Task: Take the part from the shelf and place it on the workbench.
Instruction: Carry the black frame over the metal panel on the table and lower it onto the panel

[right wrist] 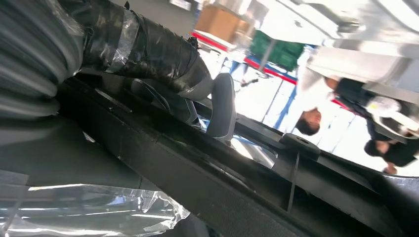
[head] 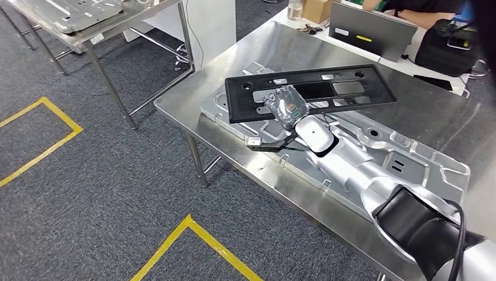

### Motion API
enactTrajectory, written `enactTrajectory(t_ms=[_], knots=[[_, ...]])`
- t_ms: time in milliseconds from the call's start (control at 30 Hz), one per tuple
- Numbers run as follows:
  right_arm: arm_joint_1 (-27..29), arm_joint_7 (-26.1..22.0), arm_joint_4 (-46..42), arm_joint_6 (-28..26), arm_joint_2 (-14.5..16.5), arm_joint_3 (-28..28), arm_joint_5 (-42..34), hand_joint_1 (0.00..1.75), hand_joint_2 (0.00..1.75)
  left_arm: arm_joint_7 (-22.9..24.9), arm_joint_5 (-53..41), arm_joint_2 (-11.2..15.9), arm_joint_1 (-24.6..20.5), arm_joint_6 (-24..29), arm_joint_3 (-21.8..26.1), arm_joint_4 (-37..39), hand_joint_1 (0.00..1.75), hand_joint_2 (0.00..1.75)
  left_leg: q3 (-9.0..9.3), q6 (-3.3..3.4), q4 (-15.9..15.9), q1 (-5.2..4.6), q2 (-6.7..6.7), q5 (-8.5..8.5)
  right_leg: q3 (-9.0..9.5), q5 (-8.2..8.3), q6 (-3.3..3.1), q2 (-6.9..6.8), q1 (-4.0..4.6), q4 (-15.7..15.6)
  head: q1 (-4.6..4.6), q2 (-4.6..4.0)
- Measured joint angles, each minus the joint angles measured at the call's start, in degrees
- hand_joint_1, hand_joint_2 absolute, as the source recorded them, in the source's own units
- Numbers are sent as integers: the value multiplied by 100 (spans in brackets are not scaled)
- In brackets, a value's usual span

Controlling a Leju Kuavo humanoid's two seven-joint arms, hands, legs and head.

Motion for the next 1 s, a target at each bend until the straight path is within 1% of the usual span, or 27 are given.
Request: enactTrajectory(t_ms=[33,67,100,167,200,233,267,300,333,367,400,433,467,500,567,600,633,667,700,767,800,833,867,900,933,967,1000], knots=[[-3,1,9,9,16,-2,-10,175,175,3,1,5,-3,0,1,0,0,0,141,16,-341,13,-139,138,-18,-8,21,73,2,27,1,0],[-1,1,19,21,29,-6,-22,175,175,8,1,11,-5,0,1,0,0,0,239,28,-569,19,-251,209,-40,-9,50,140,-4,45,1,0],[6,2,31,33,37,-14,-31,175,175,13,1,16,-7,-1,1,1,0,0,284,39,-667,17,-320,212,-62,-3,88,207,-13,51,2,0],[28,3,58,47,37,-38,-40,175,175,21,-1,22,-16,-1,2,1,0,0,316,79,-709,10,-217,225,-87,26,176,337,-35,28,0,0],[36,4,68,49,36,-55,-43,175,175,22,-1,24,-26,-1,3,1,0,0,335,116,-746,13,-142,245,-102,13,214,290,-32,41,4,0],[34,6,75,50,35,-67,-45,175,175,22,-2,25,-34,-1,3,1,0,0,352,159,-786,22,-66,269,-146,-51,246,159,-23,125,8,0],[27,10,78,51,37,-77,-46,175,175,21,-1,24,-38,-2,4,1,0,0,365,196,-822,29,8,288,-241,-180,272,-22,-15,329,14,0],[23,14,79,52,43,-81,-46,175,175,20,-1,25,-38,-2,6,1,0,0,369,218,-834,18,76,293,-382,-353,294,-223,-12,636,19,0],[25,18,83,53,48,-82,-45,175,175,20,0,25,-34,-2,8,1,0,0,368,232,-836,13,142,291,-552,-528,316,-338,-20,1002,21,0],[35,20,89,55,52,-82,-45,175,175,20,1,25,-29,-2,9,1,0,0,367,234,-836,9,210,287,-702,-647,336,-391,-33,1323,22,0],[48,20,98,61,55,-82,-44,175,175,21,-1,25,-26,-2,9,1,0,0,369,233,-834,9,279,280,-776,-668,351,-415,-46,1484,22,0],[58,25,109,71,56,-83,-44,175,175,22,-2,24,-25,-2,9,1,0,0,374,229,-832,10,348,270,-751,-591,361,-438,-57,1446,22,0],[61,39,119,86,57,-86,-44,175,175,23,-3,23,-27,-2,9,1,0,0,383,220,-829,10,413,258,-613,-428,364,-483,-64,1192,22,0],[58,65,126,110,60,-96,-44,175,175,25,-4,21,-29,-2,10,1,0,0,398,204,-827,8,476,242,-401,-240,354,-581,-62,801,22,0],[44,165,137,186,94,-132,-55,175,175,40,-5,19,-32,-2,13,1,0,0,426,151,-819,-20,590,206,-54,-33,290,-815,5,139,22,0],[41,234,149,239,123,-158,-66,175,175,56,-5,19,-36,0,19,1,0,0,443,119,-817,-38,647,189,18,-16,251,-871,37,-12,21,0],[45,306,164,296,157,-189,-78,175,175,76,-6,18,-43,5,28,1,0,0,461,88,-823,-51,709,177,23,-34,212,-854,67,-45,20,0],[53,374,184,356,192,-227,-96,175,175,100,-7,17,-57,14,43,1,0,0,488,57,-832,-52,769,164,22,-27,172,-775,62,-53,19,0],[63,440,204,418,238,-276,-118,175,175,121,-10,16,-73,27,60,1,0,0,505,23,-816,-45,758,131,34,-19,140,-711,51,-71,19,0],[64,551,241,527,347,-396,-162,175,175,156,-23,14,-96,50,90,1,0,0,418,-24,-556,-16,538,-65,65,0,56,-588,12,-111,19,0],[66,597,258,574,414,-459,-175,175,175,174,-29,13,-94,60,100,2,0,0,283,-39,-253,-3,377,-239,74,4,24,-525,-2,-121,19,0],[70,634,273,620,471,-514,-182,175,175,192,-31,10,-86,71,108,2,0,0,106,-47,124,3,267,-422,74,3,-1,-456,-3,-120,19,0],[87,663,282,666,529,-564,-187,175,175,210,-26,5,-77,85,117,3,0,0,-76,-56,489,5,213,-560,73,2,-13,-381,-1,-114,19,0],[112,681,286,709,576,-610,-191,175,175,226,-19,-1,-72,98,127,3,0,0,-208,-65,729,5,187,-602,74,-1,-16,-296,1,-106,19,0],[138,695,287,743,611,-652,-193,175,175,235,-11,-8,-71,110,136,3,0,0,-252,-67,762,7,175,-525,75,-6,-15,-212,1,-92,19,0],[161,703,280,777,641,-695,-195,175,175,240,-5,-13,-74,119,144,3,0,0,-198,-64,579,10,160,-347,75,-13,-8,-129,-3,-75,19,0],[176,710,263,812,667,-740,-202,175,175,242,-2,-15,-77,126,149,3,0,0,-62,-58,221,20,94,-110,72,-26,8,-50,-8,-51,19,0]])
